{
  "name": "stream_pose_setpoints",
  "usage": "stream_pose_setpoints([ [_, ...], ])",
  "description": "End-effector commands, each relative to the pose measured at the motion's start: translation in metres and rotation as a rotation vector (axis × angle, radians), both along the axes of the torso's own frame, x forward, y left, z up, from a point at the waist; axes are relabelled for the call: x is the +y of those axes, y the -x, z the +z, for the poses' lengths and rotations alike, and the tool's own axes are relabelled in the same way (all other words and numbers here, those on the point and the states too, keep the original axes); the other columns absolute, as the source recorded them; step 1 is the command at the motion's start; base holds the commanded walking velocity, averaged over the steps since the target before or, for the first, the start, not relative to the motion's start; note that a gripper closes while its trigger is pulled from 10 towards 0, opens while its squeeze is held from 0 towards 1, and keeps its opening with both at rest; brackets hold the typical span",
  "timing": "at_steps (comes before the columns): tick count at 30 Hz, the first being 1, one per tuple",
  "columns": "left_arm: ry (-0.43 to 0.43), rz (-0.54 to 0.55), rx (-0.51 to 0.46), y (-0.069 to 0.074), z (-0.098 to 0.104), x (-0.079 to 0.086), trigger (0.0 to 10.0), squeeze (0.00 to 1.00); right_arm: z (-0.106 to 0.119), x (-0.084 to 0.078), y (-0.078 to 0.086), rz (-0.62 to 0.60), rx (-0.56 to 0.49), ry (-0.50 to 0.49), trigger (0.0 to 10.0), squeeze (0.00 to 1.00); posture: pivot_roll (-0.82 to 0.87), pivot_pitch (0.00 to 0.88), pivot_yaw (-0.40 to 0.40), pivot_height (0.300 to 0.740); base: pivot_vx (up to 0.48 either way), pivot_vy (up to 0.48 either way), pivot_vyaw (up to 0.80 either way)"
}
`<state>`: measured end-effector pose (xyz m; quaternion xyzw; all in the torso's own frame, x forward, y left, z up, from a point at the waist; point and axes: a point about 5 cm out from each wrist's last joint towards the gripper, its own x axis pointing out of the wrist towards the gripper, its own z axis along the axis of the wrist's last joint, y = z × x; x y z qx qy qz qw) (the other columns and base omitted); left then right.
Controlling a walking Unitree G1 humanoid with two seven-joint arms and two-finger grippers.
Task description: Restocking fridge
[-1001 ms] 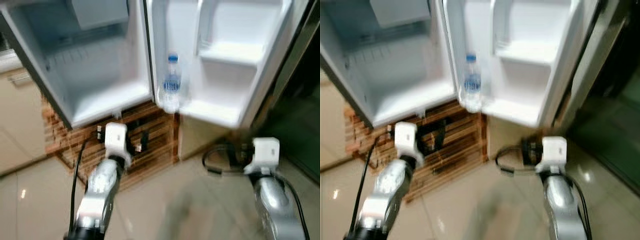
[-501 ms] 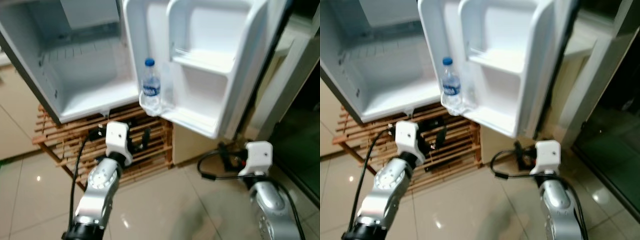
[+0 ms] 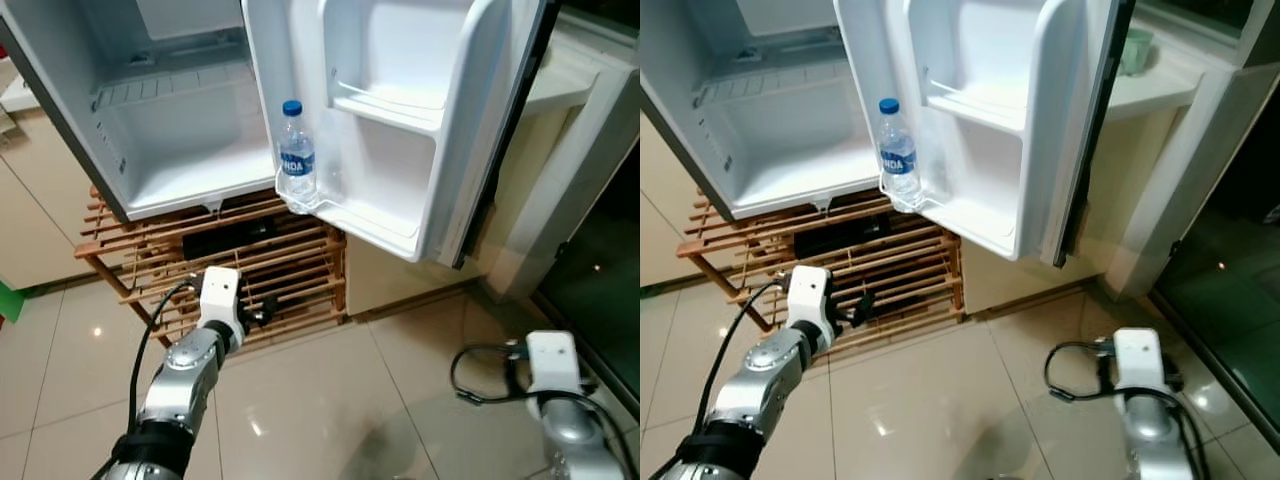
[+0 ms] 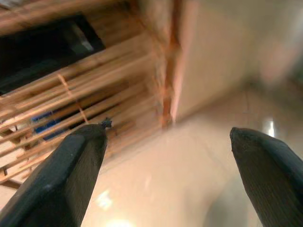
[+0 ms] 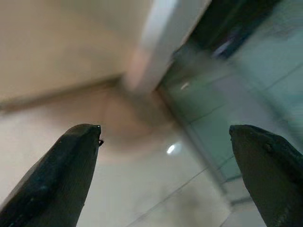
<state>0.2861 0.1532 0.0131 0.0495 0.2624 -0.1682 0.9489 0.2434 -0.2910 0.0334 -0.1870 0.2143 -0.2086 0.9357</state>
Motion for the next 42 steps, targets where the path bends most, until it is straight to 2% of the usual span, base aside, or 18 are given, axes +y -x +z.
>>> stream_pose_setpoints([
  [1,-0.193,-0.135,0.151,0.019,-0.03,0.004,10.0,0.0,0.031,-0.004,-0.028,0.007,-0.131,0.073,10.0,0.0,-0.15,0.0,0.089,0.74,0.0,0.0,0.0],
  [2,-0.193,-0.135,0.151,0.019,-0.03,0.004,10.0,0.0,0.031,-0.004,-0.028,0.007,-0.131,0.073,10.0,0.0,-0.15,0.0,0.089,0.74,0.0,0.0,0.0],
  [4,-0.279,-0.183,0.188,0.024,-0.036,0.01,10.0,0.0,0.052,-0.006,-0.051,0.002,-0.203,0.087,10.0,0.0,-0.16,0.0,0.094,0.74,0.0,0.0,0.0],
  [5,-0.279,-0.183,0.188,0.024,-0.036,0.01,10.0,0.0,0.052,-0.006,-0.051,0.002,-0.203,0.087,10.0,0.0,-0.16,0.0,0.094,0.74,0.0,0.0,0.0],
  [6,-0.308,-0.204,0.209,0.025,-0.039,0.013,10.0,0.0,0.073,-0.009,-0.069,-0.008,-0.261,0.102,10.0,0.0,-0.16,0.0,0.092,0.74,0.0,0.0,0.0],
  [11,-0.337,-0.222,0.22,0.025,-0.04,0.013,10.0,0.0,0.098,-0.008,-0.091,0.011,-0.329,0.086,10.0,0.0,-0.15,0.0,0.089,0.74,0.0,0.0,0.0],
  [13,-0.336,-0.228,0.239,0.026,-0.044,0.011,10.0,0.0,0.114,0.004,-0.109,0.084,-0.368,0.038,10.0,0.0,-0.15,0.0,0.085,0.74,0.0,0.0,0.0],
  [16,-0.332,-0.226,0.241,0.026,-0.045,0.011,10.0,0.0,0.122,0.01,-0.115,0.111,-0.402,0.011,10.0,0.0,-0.14,0.0,0.079,0.74,0.0,0.0,0.0],
  [22,-0.297,-0.205,0.293,0.035,-0.055,0.012,10.0,0.0,0.125,0.043,-0.128,0.271,-0.447,-0.152,10.0,0.0,-0.14,0.0,0.066,0.74,0.0,0.0,0.0],
  [28,-0.346,-0.2,0.385,0.054,-0.07,0.022,10.0,0.0,0.117,0.065,-0.126,0.353,-0.467,-0.289,10.0,0.0,-0.15,0.0,0.07,0.74,0.0,0.0,0.0],
  [29,-0.36,-0.199,0.387,0.056,-0.071,0.023,10.0,0.0,0.116,0.074,-0.123,0.397,-0.474,-0.345,10.0,0.0,-0.15,0.0,0.072,0.74,0.0,0.0,0.0],
  [30,-0.365,-0.198,0.389,0.057,-0.072,0.022,10.0,0.0,0.116,0.089,-0.117,0.484,-0.482,-0.417,10.0,0.0,-0.14,0.0,0.072,0.74,0.0,0.0,0.0],
  [31,-0.37,-0.2,0.388,0.057,-0.073,0.019,10.0,0.0,0.119,0.125,-0.095,0.747,-0.464,-0.557,10.0,0.0,-0.14,0.0,0.073,0.74,0.0,0.0,0.0],
  [33,-0.371,-0.202,0.388,0.058,-0.074,0.013,10.0,0.0,0.118,0.144,-0.072,0.916,-0.408,-0.651,10.0,0.0,-0.15,0.0,0.076,0.74,0.0,0.0,0.0],
  [38,-0.376,-0.211,0.39,0.059,-0.076,0.005,10.0,0.0,0.111,0.143,-0.055,0.948,-0.359,-0.731,10.0,0.0,-0.15,0.0,0.082,0.74,0.0,0.0,0.0],
  [39,-0.381,-0.219,0.386,0.059,-0.076,0.0,10.0,0.0,0.104,0.133,-0.054,0.882,-0.336,-0.726,10.0,0.0,-0.16,0.0,0.08,0.74,0.0,0.0,0.0],
  [41,-0.382,-0.222,0.385,0.059,-0.076,-0.002,10.0,0.0,0.101,0.129,-0.054,0.857,-0.325,-0.715,10.0,0.0,-0.16,0.0,0.08,0.74,0.0,0.0,0.0],
  [42,-0.363,-0.221,0.347,0.055,-0.074,-0.012,10.0,0.0,0.097,0.111,-0.059,0.705,-0.337,-0.634,10.0,0.0,-0.15,0.0,0.08,0.74,0.0,0.0,0.0],
])
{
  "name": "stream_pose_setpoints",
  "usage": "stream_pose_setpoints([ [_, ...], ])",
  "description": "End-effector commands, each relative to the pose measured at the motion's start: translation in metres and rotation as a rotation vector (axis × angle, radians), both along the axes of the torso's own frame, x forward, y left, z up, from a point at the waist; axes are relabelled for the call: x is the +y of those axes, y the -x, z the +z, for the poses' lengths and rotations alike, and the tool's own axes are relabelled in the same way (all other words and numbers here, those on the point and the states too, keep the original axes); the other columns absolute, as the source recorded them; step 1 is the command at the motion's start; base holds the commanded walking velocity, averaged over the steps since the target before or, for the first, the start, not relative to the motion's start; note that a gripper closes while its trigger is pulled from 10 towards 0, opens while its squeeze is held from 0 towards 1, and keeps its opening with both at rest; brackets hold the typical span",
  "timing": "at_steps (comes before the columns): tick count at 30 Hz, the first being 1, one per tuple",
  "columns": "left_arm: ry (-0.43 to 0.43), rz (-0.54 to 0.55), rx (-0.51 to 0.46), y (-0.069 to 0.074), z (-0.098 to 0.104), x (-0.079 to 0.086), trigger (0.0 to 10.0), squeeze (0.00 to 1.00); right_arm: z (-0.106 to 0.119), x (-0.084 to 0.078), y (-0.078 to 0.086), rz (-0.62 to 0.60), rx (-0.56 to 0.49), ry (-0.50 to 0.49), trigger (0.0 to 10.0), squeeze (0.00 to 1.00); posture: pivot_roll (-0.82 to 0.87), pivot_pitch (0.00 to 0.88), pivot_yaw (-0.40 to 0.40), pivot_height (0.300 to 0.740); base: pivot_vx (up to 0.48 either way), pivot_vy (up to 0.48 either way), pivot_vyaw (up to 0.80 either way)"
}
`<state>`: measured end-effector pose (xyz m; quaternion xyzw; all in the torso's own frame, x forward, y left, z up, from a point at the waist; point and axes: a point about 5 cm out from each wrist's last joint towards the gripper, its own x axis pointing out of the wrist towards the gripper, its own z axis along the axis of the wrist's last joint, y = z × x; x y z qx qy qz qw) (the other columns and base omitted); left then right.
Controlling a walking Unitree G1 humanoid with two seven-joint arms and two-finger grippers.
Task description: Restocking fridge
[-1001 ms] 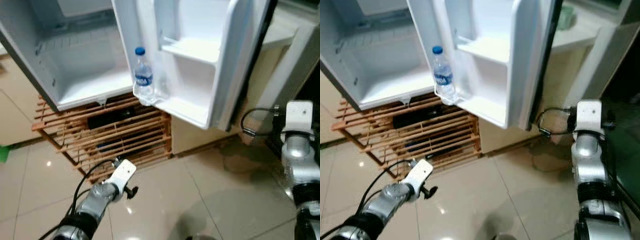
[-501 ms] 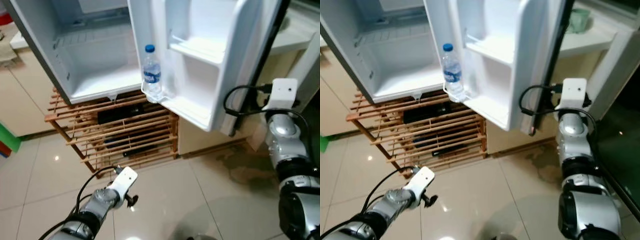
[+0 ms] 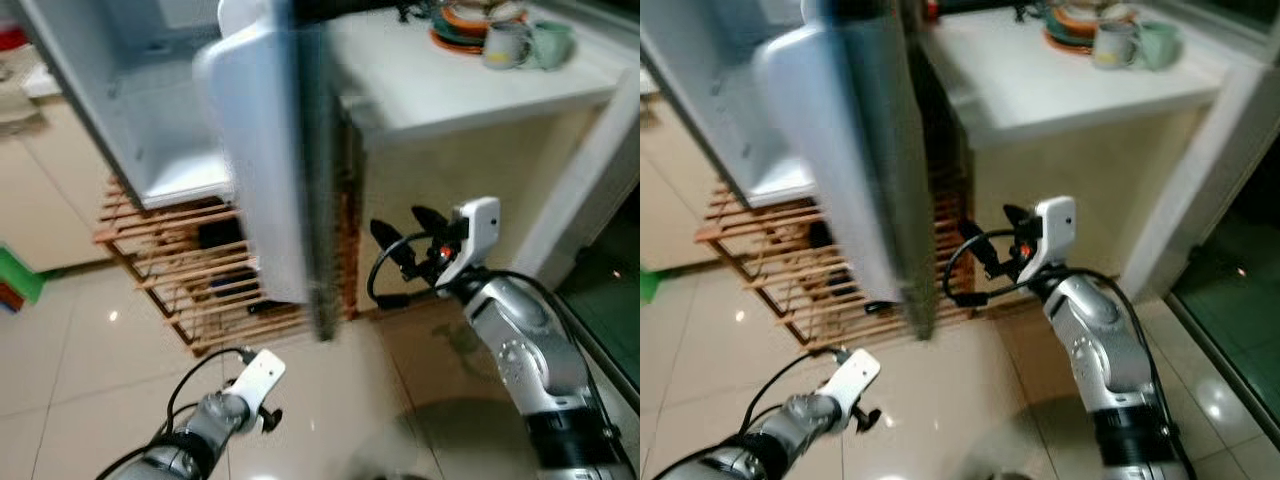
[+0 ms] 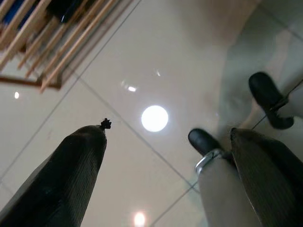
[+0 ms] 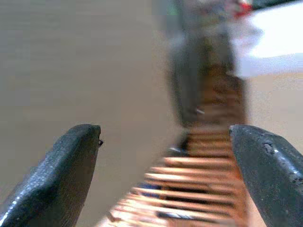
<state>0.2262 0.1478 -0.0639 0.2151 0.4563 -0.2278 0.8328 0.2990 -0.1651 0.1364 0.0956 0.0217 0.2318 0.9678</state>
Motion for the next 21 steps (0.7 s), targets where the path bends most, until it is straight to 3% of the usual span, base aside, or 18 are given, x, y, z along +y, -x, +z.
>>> stream_pose_setpoints([
  [1,0.016,0.0,-0.049,-0.007,0.004,-0.01,10.0,0.0,-0.006,-0.021,-0.005,-0.185,0.037,0.057,10.0,0.0,-0.15,0.0,0.08,0.74,0.0,0.0,0.0],
  [2,0.026,0.001,-0.076,-0.01,0.006,-0.014,10.0,0.0,-0.008,-0.029,-0.008,-0.26,0.038,0.093,10.0,0.0,-0.15,0.0,0.076,0.74,0.0,0.0,0.0],
  [3,0.026,0.001,-0.076,-0.01,0.006,-0.014,10.0,0.0,-0.008,-0.029,-0.008,-0.26,0.038,0.093,10.0,0.0,-0.15,0.0,0.076,0.74,0.0,0.0,0.0],
  [5,0.069,0.027,-0.185,-0.023,0.017,-0.025,10.0,0.0,-0.01,-0.045,-0.009,-0.43,0.01,0.234,10.0,0.0,-0.15,0.0,0.076,0.74,0.0,0.0,0.0],
  [7,0.145,0.094,-0.351,-0.045,0.037,-0.038,10.0,0.0,-0.016,-0.054,-0.002,-0.547,0.006,0.269,10.0,0.0,-0.14,0.0,0.069,0.74,0.0,0.0,0.0],
  [9,0.256,0.228,-0.504,-0.068,0.062,-0.048,10.0,0.0,-0.024,-0.056,0.008,-0.599,0.008,0.279,10.0,0.0,-0.13,0.0,0.066,0.74,0.0,0.0,0.0],
  [11,0.324,0.322,-0.623,-0.082,0.081,-0.032,10.0,0.0,-0.032,-0.057,0.016,-0.62,-0.003,0.323,10.0,0.0,-0.13,0.0,0.062,0.74,0.0,0.0,0.0],
  [12,0.351,0.34,-0.663,-0.087,0.088,-0.015,10.0,0.0,-0.035,-0.057,0.02,-0.624,-0.01,0.343,10.0,0.0,-0.13,0.0,0.062,0.74,0.0,0.0,0.0],
  [14,0.456,0.332,-0.865,-0.104,0.135,0.004,10.0,0.0,-0.046,-0.062,0.031,-0.656,0.002,0.347,10.0,0.0,-0.12,0.0,0.061,0.74,0.0,0.0,0.0],
  [16,0.529,0.277,-1.025,-0.101,0.18,0.003,10.0,0.0,-0.05,-0.066,0.044,-0.669,-0.011,0.332,10.0,0.0,-0.11,0.0,0.061,0.74,0.0,0.0,0.0],
  [17,0.542,0.256,-1.052,-0.095,0.189,0.001,10.0,0.0,-0.05,-0.067,0.049,-0.665,-0.026,0.329,10.0,0.0,-0.11,0.0,0.062,0.74,0.0,0.0,0.0],
  [18,0.542,0.256,-1.052,-0.095,0.189,0.001,10.0,0.0,-0.05,-0.067,0.049,-0.665,-0.026,0.329,10.0,0.0,-0.11,0.0,0.062,0.74,0.0,0.0,0.0],
  [19,0.57,0.239,-1.054,-0.079,0.192,-0.002,10.0,0.0,-0.048,-0.066,0.058,-0.661,-0.048,0.313,10.0,0.0,-0.11,0.0,0.065,0.74,0.0,0.0,0.0],
  [21,0.577,0.234,-1.052,-0.073,0.191,-0.003,10.0,0.0,-0.048,-0.066,0.061,-0.663,-0.053,0.309,10.0,0.0,-0.11,0.0,0.065,0.74,0.0,0.0,0.0],
])
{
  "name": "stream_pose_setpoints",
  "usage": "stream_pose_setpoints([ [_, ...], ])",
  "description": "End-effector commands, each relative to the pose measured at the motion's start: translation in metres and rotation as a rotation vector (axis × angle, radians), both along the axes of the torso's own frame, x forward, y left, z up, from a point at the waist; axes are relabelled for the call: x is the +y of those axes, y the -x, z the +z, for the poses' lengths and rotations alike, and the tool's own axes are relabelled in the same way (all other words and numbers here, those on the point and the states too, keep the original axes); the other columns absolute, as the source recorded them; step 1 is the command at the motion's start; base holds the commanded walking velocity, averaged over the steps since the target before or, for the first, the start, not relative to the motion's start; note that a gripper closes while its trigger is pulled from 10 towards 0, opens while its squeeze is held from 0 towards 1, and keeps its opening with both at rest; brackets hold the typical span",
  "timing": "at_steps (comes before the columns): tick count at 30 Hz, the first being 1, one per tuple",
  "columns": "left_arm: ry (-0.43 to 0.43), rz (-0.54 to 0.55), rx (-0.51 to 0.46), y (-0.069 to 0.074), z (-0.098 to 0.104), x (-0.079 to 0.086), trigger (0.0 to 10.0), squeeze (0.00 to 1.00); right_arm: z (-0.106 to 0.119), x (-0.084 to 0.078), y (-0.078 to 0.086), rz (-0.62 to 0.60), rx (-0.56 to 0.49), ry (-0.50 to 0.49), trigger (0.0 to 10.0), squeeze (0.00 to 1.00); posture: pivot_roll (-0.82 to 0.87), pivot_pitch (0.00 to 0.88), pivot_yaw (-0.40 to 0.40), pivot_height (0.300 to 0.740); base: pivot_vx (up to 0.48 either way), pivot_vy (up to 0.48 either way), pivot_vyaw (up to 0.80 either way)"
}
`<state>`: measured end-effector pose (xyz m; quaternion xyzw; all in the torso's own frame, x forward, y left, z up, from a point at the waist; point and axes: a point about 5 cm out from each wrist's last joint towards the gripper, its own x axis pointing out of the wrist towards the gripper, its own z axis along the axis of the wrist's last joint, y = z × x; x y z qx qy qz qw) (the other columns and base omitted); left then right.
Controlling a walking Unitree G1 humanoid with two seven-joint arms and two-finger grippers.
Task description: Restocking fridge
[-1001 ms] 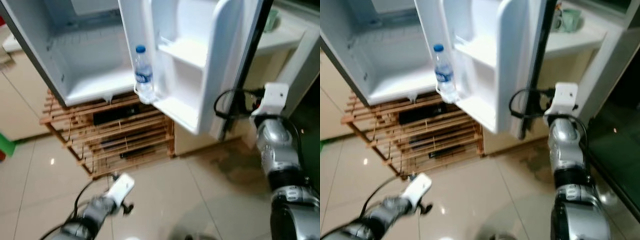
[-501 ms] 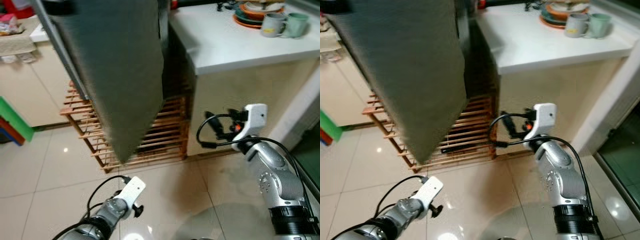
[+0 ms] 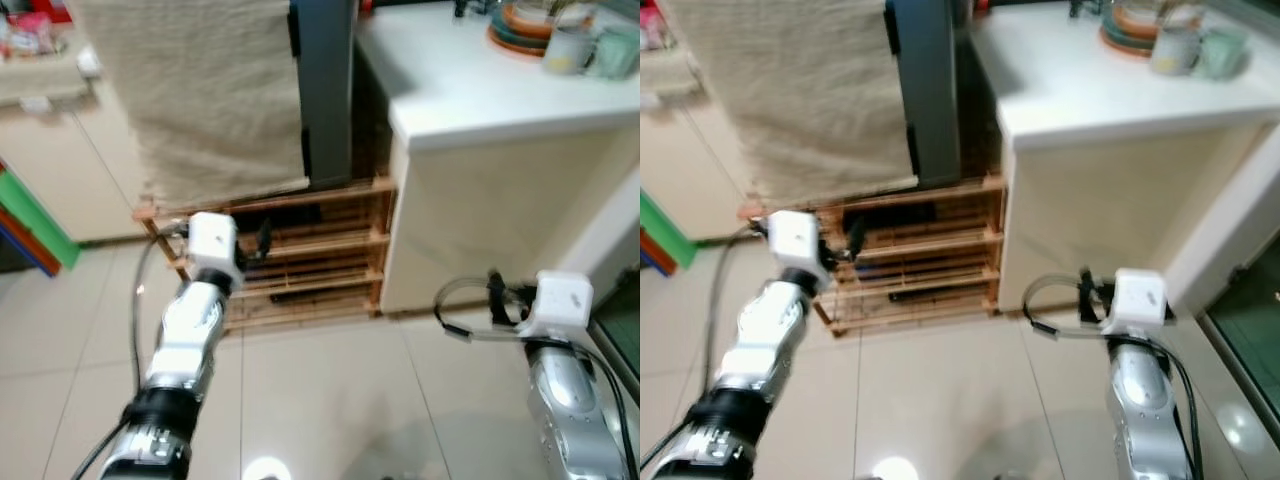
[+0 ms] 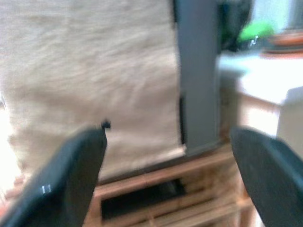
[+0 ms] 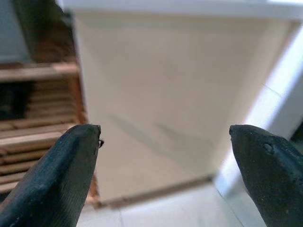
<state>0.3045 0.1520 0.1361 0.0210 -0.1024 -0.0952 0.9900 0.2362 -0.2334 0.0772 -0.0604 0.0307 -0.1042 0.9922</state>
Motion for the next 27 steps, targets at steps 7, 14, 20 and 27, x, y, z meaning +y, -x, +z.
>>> stream_pose_setpoints([
  [7,0.012,-0.06,0.078,0.011,-0.007,-0.021,10.0,0.0,-0.002,0.012,-0.001,0.035,-0.03,-0.068,10.0,0.0,-0.11,0.0,0.063,0.74,0.0,0.0,0.0],
  [14,0.031,-0.023,0.191,0.004,-0.008,-0.014,10.0,0.0,0.004,0.027,-0.015,0.115,-0.047,-0.079,10.0,0.0,-0.12,0.0,0.079,0.74,0.303,0.372,0.0],
  [20,0.044,-0.009,0.26,0.006,-0.018,-0.012,10.0,0.0,0.0,0.027,-0.013,0.12,-0.036,-0.087,10.0,0.0,-0.12,0.0,0.082,0.74,0.145,0.425,0.0],
  [27,0.046,0.071,0.365,0.003,-0.041,0.005,10.0,0.0,-0.003,0.023,-0.012,0.093,-0.028,-0.084,10.0,0.0,-0.12,0.0,0.08,0.74,0.0,0.48,0.0],
])
